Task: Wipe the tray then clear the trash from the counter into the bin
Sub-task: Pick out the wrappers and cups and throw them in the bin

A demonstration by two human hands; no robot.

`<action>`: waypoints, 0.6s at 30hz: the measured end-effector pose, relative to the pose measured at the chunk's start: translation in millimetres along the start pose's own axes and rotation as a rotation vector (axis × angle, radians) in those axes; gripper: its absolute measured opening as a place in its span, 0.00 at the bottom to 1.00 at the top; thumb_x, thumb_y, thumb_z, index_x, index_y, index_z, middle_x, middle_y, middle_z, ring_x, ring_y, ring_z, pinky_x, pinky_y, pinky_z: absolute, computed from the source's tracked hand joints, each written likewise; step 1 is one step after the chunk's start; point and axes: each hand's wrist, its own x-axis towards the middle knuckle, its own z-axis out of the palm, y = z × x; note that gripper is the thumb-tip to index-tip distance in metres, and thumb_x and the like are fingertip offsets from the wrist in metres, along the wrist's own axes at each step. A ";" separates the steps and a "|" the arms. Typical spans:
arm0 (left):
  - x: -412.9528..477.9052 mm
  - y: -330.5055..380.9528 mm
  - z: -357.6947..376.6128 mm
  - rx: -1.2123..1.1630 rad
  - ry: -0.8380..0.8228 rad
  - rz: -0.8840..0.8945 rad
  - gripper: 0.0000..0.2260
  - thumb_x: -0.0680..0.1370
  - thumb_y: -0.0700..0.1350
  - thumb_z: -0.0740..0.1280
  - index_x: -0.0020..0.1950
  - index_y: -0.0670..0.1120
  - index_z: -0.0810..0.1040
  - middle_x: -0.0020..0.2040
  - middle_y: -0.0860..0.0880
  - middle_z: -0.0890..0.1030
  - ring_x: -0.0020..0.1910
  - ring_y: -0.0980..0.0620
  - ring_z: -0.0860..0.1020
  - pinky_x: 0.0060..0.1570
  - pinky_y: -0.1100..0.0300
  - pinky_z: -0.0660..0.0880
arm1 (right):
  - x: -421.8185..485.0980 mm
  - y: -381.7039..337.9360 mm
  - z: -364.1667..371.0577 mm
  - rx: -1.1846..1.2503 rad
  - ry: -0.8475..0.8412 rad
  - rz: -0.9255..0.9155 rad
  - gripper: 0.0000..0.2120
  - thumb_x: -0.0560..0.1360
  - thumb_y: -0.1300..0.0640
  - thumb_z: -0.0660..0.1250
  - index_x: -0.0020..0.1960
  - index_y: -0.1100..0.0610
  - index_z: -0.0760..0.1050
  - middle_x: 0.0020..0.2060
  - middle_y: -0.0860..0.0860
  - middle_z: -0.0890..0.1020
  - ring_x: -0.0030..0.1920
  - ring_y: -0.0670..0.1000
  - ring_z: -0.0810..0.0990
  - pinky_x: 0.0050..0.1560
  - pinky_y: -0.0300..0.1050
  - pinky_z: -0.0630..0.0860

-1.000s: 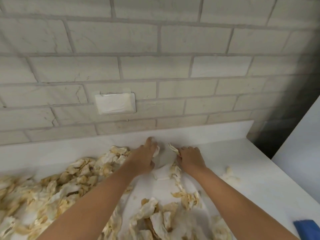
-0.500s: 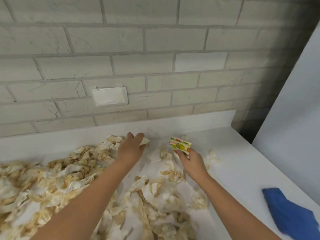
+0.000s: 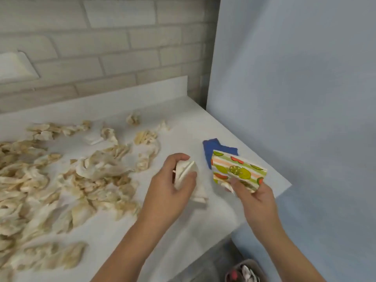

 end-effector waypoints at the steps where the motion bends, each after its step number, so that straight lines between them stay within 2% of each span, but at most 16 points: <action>1: -14.5 1.9 23.8 -0.005 -0.038 -0.017 0.12 0.75 0.47 0.67 0.53 0.62 0.71 0.42 0.59 0.79 0.41 0.61 0.77 0.36 0.70 0.72 | -12.0 9.6 -25.0 -0.012 0.042 0.025 0.08 0.74 0.62 0.66 0.48 0.50 0.80 0.41 0.37 0.84 0.44 0.35 0.81 0.43 0.25 0.73; 3: -43.1 1.1 69.9 0.020 -0.094 -0.036 0.11 0.76 0.50 0.66 0.55 0.62 0.71 0.45 0.61 0.79 0.43 0.62 0.77 0.39 0.68 0.73 | -35.4 32.0 -70.4 -0.058 0.106 0.093 0.08 0.74 0.61 0.67 0.46 0.48 0.80 0.41 0.37 0.84 0.42 0.36 0.81 0.41 0.26 0.74; 5: -70.2 -3.4 113.2 0.031 -0.150 -0.061 0.10 0.77 0.53 0.65 0.56 0.63 0.69 0.46 0.61 0.78 0.43 0.61 0.76 0.39 0.67 0.72 | -55.2 61.2 -111.7 -0.108 0.109 0.149 0.08 0.74 0.62 0.67 0.48 0.51 0.80 0.42 0.39 0.85 0.42 0.37 0.82 0.40 0.26 0.74; 7: -96.8 -15.6 155.1 0.049 -0.211 -0.127 0.09 0.77 0.55 0.63 0.56 0.64 0.69 0.45 0.61 0.78 0.44 0.62 0.76 0.39 0.66 0.72 | -72.7 96.2 -147.1 -0.171 0.088 0.203 0.09 0.75 0.64 0.66 0.49 0.53 0.81 0.43 0.40 0.85 0.44 0.38 0.82 0.43 0.30 0.76; 10: -131.3 -54.7 216.8 0.089 -0.269 -0.288 0.09 0.77 0.57 0.63 0.55 0.65 0.68 0.46 0.60 0.77 0.44 0.60 0.76 0.42 0.65 0.72 | -88.0 163.1 -194.7 -0.265 0.033 0.316 0.11 0.76 0.63 0.66 0.49 0.48 0.80 0.44 0.39 0.84 0.47 0.38 0.82 0.49 0.34 0.77; 13: -156.2 -130.4 279.3 0.143 -0.301 -0.451 0.13 0.78 0.52 0.63 0.61 0.61 0.68 0.54 0.55 0.77 0.48 0.57 0.76 0.47 0.62 0.72 | -97.4 250.8 -234.6 -0.433 -0.047 0.422 0.13 0.77 0.62 0.64 0.51 0.44 0.76 0.46 0.40 0.83 0.48 0.35 0.80 0.47 0.30 0.73; 16: -180.6 -217.6 336.5 0.198 -0.376 -0.651 0.18 0.77 0.43 0.62 0.66 0.54 0.66 0.61 0.48 0.73 0.51 0.52 0.74 0.50 0.61 0.69 | -106.4 347.7 -264.2 -0.634 -0.132 0.546 0.05 0.78 0.55 0.61 0.52 0.46 0.73 0.49 0.44 0.79 0.52 0.45 0.79 0.51 0.40 0.72; 18: -197.3 -270.1 372.4 0.250 -0.454 -0.719 0.21 0.77 0.42 0.61 0.69 0.52 0.64 0.62 0.46 0.70 0.52 0.49 0.74 0.54 0.58 0.71 | -108.9 408.8 -276.6 -0.771 -0.228 0.611 0.16 0.77 0.47 0.56 0.62 0.51 0.72 0.54 0.48 0.77 0.55 0.48 0.77 0.55 0.42 0.71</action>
